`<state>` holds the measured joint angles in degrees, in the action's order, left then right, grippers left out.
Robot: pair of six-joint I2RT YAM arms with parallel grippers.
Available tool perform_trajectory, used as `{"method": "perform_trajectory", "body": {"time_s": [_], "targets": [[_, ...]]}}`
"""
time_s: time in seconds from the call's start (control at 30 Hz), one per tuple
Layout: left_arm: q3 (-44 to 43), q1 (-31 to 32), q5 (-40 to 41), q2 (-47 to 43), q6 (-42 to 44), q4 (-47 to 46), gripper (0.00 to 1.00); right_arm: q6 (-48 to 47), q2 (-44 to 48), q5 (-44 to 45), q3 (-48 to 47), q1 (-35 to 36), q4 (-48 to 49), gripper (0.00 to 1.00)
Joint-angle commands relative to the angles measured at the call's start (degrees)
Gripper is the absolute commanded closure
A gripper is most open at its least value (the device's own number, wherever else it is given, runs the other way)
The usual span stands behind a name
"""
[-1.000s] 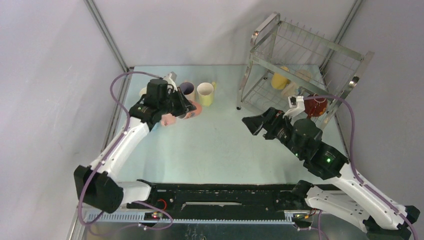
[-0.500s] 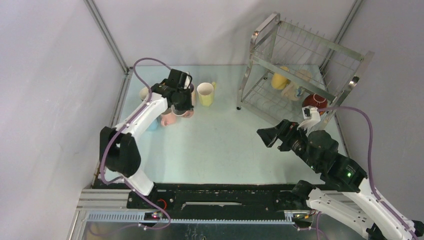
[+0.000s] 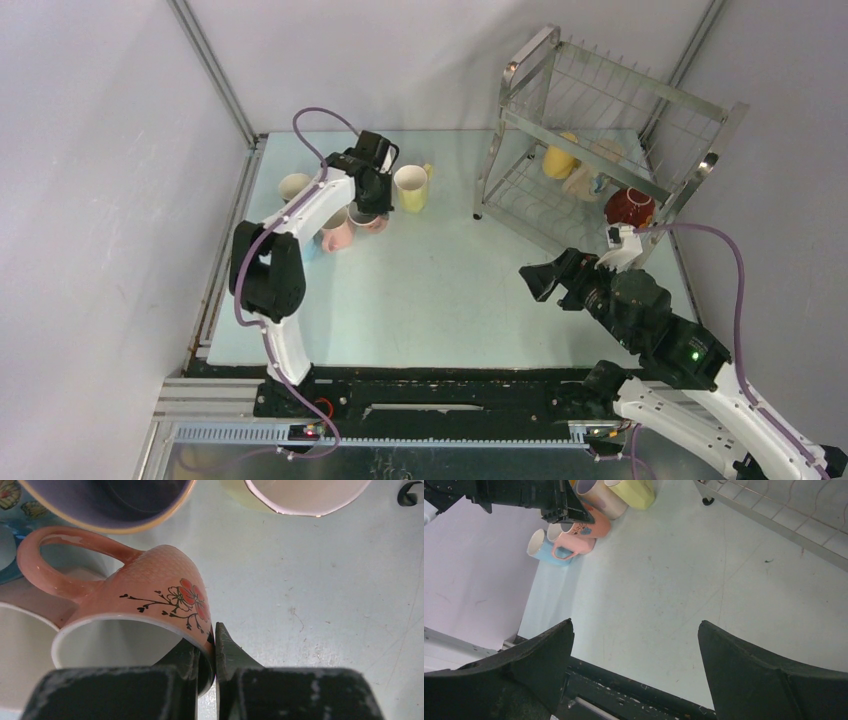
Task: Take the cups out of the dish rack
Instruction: Place the cup at the center of the board.
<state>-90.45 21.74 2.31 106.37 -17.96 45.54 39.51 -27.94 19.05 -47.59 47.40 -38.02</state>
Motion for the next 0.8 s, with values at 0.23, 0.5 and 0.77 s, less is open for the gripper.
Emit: {"method": "perform_trajectory", "body": {"time_s": [0.23,0.5,0.77], "targets": [[-5.26,0.24,0.74,3.83,1.96,0.17,1.00,1.40,0.79,1.73,1.54,0.50,-0.28,0.00],[-5.78,0.24,0.40,4.96,2.11,0.69,0.82,1.24,-0.63,1.29,1.54,0.50,0.27,0.00],[-6.30,0.24,-0.03,4.52,2.58,0.72,0.65,0.61,-1.41,0.62,2.31,0.50,0.90,0.00]]}}
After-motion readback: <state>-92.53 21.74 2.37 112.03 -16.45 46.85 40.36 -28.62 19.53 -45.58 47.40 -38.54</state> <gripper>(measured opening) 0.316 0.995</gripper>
